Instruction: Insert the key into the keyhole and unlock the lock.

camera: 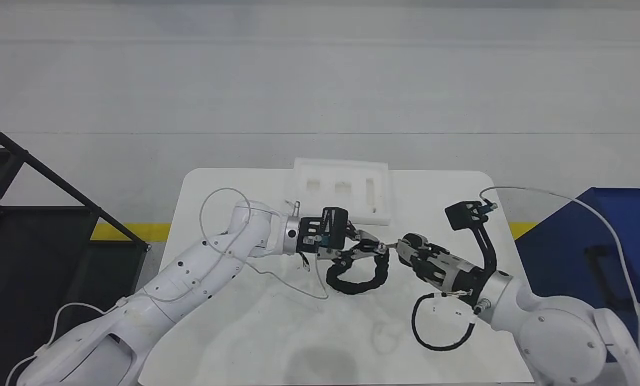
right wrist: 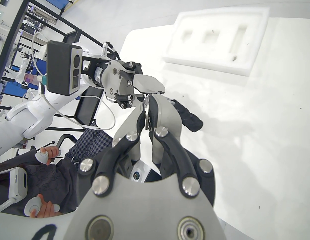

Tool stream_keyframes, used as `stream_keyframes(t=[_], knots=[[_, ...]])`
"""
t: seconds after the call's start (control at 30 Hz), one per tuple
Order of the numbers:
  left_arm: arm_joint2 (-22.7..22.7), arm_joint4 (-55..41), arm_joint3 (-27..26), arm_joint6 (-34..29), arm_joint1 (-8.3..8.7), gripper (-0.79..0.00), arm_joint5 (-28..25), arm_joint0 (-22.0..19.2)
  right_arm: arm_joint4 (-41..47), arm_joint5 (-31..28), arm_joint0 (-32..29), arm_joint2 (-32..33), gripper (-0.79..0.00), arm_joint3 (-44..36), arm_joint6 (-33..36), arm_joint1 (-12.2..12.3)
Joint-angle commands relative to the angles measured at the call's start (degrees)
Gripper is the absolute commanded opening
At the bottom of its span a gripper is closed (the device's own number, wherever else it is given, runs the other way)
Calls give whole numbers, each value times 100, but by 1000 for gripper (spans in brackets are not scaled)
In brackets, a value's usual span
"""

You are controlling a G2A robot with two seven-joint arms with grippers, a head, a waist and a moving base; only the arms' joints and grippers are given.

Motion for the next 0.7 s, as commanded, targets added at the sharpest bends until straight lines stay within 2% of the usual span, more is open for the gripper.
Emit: stream_keyframes(t=[0.0, 0.67], knots=[[-9, 23, 36, 42, -11, -785, -29, 5, 3, 22, 11, -13, -785, 0, 23, 0], [-117, 197, 85, 114, -107, -785, -139, 53, -3, 49, 99, -106, -785, 13, 103, 4]])
